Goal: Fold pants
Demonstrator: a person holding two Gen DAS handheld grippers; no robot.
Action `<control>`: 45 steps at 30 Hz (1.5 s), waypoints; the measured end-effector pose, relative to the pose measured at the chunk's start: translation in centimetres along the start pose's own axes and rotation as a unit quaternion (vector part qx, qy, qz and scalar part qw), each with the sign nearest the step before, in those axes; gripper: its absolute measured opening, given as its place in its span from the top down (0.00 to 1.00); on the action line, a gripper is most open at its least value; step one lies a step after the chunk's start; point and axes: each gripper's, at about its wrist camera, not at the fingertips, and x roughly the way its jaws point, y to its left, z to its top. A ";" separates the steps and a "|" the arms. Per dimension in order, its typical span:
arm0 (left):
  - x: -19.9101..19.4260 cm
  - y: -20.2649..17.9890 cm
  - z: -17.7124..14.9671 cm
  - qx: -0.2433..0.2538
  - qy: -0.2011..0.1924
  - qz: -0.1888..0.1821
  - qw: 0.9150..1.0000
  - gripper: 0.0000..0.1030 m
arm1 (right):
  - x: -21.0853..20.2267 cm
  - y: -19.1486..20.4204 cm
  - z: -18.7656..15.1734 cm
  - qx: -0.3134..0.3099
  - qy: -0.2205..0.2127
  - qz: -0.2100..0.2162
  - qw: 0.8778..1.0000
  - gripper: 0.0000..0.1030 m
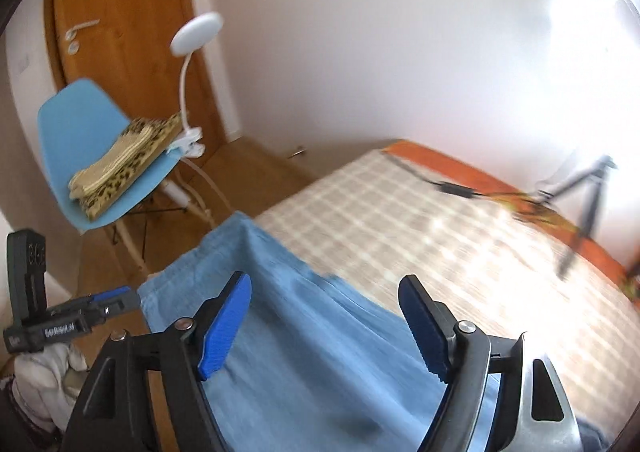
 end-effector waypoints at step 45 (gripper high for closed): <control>24.0 -50.1 -18.8 0.337 0.307 -0.188 0.870 0.36 | -38.1 -29.4 -33.7 0.404 -0.090 -0.283 0.865 0.23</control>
